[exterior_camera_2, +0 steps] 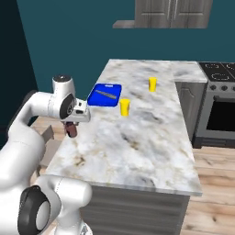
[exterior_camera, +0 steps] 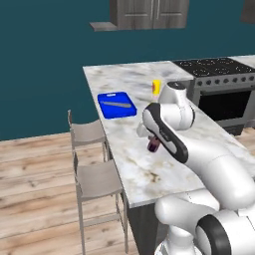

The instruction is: Place the drinks on the dining counter in a tight cluster.

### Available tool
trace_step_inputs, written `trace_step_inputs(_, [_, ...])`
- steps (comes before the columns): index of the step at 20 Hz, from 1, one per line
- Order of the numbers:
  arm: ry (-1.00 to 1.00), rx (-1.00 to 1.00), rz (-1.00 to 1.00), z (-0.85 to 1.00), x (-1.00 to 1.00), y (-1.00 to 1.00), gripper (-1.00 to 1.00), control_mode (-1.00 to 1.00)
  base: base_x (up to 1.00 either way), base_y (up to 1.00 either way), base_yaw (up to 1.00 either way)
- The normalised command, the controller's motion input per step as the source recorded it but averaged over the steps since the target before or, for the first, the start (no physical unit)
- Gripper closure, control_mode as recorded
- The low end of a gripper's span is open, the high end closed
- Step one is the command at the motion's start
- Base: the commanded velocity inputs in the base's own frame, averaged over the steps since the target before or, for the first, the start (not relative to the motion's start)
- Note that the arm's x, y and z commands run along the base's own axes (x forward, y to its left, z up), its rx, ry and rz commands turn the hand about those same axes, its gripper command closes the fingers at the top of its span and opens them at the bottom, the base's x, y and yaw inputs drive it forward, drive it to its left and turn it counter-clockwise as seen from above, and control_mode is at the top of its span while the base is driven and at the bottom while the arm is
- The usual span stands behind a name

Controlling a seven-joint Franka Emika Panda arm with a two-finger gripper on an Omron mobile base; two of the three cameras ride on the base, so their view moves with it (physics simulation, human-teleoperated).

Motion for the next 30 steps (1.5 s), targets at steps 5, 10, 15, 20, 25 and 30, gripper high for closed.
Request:
trace_step_inputs(5, [0.00, 0.00, -0.04, -0.57, 0.07, -0.01, 1.00, -1.00, 0.00, 0.00, 0.00])
trace_step_inputs(10, [0.10, -0.06, -0.06, -0.23, 0.20, 0.00, 1.00, -1.00, 0.00, 0.00, 0.00])
trace_step_inputs(15, [0.14, -0.06, -0.06, -0.02, 0.20, 0.00, 1.00, -1.00, 0.00, 0.00, 0.00])
trace_step_inputs(20, [0.00, 0.00, 0.00, -0.22, 0.03, 0.00, 1.00, -1.00, 0.00, 0.00, 0.00])
trace_step_inputs(25, [0.02, 0.00, 0.00, -0.31, 0.12, 0.00, 1.00, -1.00, 0.00, 0.00, 0.00])
trace_step_inputs(30, [0.02, 0.00, 0.00, -0.29, 0.23, 0.00, 1.00, -1.00, 0.00, 0.00, 0.00])
